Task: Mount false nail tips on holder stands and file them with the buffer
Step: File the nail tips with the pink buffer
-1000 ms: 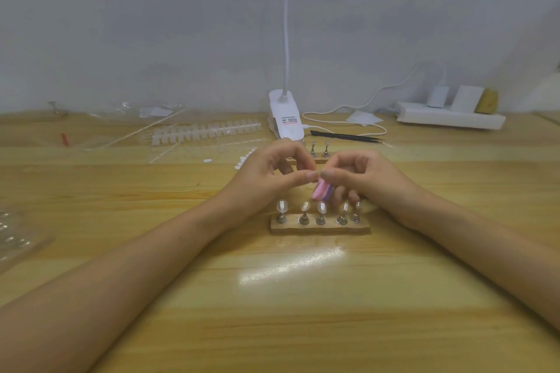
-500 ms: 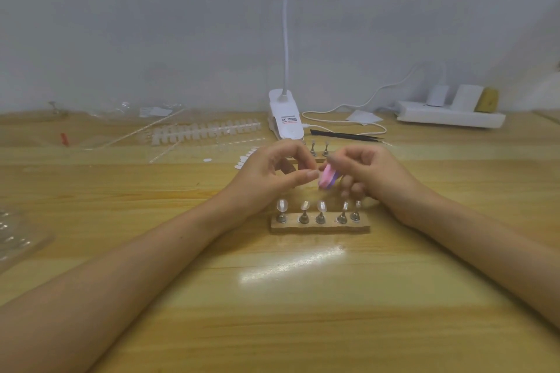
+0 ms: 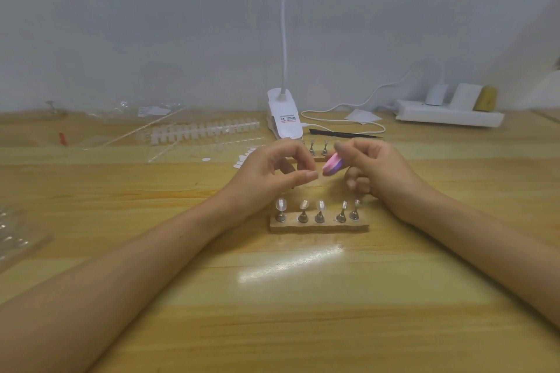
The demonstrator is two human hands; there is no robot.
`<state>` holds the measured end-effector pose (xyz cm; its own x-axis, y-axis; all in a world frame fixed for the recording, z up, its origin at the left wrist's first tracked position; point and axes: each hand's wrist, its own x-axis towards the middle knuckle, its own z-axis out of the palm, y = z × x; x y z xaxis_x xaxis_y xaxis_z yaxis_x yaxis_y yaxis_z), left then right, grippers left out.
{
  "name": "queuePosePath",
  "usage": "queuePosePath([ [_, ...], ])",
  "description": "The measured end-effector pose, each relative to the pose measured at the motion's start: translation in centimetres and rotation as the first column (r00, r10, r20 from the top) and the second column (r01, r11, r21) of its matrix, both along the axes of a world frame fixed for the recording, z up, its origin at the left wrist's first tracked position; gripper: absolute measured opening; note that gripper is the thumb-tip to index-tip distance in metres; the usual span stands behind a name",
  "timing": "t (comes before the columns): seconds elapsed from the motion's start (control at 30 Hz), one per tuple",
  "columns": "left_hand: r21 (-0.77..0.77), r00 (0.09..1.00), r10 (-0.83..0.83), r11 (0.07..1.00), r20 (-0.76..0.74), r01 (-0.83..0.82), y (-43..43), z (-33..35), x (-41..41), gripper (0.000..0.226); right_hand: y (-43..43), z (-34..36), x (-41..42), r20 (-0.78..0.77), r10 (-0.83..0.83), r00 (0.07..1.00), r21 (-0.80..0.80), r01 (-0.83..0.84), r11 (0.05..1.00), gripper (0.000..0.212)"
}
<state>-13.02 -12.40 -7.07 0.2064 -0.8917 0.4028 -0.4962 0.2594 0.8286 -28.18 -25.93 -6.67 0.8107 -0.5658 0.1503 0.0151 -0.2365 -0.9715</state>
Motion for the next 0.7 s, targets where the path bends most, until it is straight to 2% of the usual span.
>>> queuePosePath([
  [0.03, 0.001, 1.0, 0.001, 1.0, 0.004, -0.001, -0.01, -0.03, 0.01, 0.008, -0.07, 0.1, -0.08, -0.006, -0.003, 1.0, 0.003, 0.003, 1.0, 0.038],
  [0.13, -0.003, 1.0, -0.004, 1.0, 0.007, 0.004, 0.04, -0.01, 0.03, 0.01, 0.46, -0.06, 0.0, -0.11, 0.085, 0.99, -0.099, -0.096, 0.99, 0.029],
  [0.23, 0.013, 1.0, -0.013, 1.0, 0.018, 0.013, 0.05, 0.01, 0.03, 0.008, 0.04, 0.0, 0.01, -0.019, -0.008, 1.0, -0.014, 0.008, 1.0, 0.034],
  [0.37, 0.0, 0.999, -0.014, 1.0, 0.029, 0.014, 0.01, 0.01, -0.02, 0.01, 0.41, 0.01, 0.07, -0.118, 0.067, 0.991, -0.098, -0.079, 0.992, 0.026],
  [0.47, 0.004, 1.0, -0.009, 1.0, 0.02, 0.009, -0.03, -0.01, -0.06, 0.011, 0.05, -0.02, -0.04, -0.037, -0.021, 0.999, -0.034, 0.02, 0.999, 0.03],
  [0.57, 0.002, 1.0, -0.004, 1.0, 0.024, 0.004, -0.09, -0.03, -0.01, 0.01, 0.37, -0.07, -0.01, -0.112, 0.064, 0.992, -0.09, -0.075, 0.993, 0.028],
  [0.7, 0.016, 0.999, -0.014, 1.0, 0.038, 0.014, 0.02, 0.04, -0.1, 0.008, -0.08, -0.02, -0.05, -0.032, -0.033, 0.999, -0.025, 0.032, 0.999, 0.034],
])
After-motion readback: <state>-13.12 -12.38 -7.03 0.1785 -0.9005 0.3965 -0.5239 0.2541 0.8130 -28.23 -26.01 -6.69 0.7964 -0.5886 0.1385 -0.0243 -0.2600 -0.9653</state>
